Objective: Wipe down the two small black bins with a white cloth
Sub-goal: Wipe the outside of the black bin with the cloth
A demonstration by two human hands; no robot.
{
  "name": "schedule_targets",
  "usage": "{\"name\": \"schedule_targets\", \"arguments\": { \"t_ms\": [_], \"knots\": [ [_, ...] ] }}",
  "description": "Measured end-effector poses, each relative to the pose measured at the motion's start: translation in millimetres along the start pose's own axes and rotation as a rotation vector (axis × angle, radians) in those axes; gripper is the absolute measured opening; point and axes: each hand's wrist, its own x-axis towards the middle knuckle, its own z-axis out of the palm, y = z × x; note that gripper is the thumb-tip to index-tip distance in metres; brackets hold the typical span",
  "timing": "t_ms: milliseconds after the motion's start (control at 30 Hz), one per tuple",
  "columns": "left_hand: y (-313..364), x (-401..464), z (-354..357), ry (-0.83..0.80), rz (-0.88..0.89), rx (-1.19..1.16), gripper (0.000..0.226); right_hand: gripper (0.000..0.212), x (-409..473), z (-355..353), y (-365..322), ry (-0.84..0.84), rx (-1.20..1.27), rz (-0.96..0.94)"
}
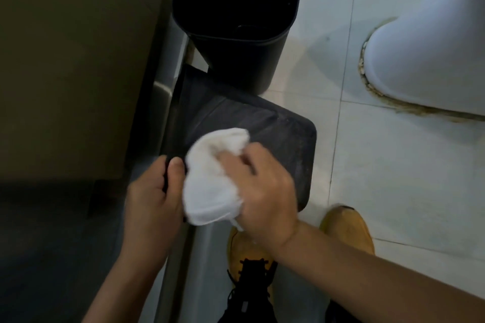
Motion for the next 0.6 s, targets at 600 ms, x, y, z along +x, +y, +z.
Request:
{"name": "schedule_targets", "arguments": {
  "t_ms": [600],
  "knots": [
    [21,-4,-4,-0.041,-0.017,-0.051,0.054,0.032,15,-93,51,-0.162,0.36,0.435]
  ]
}}
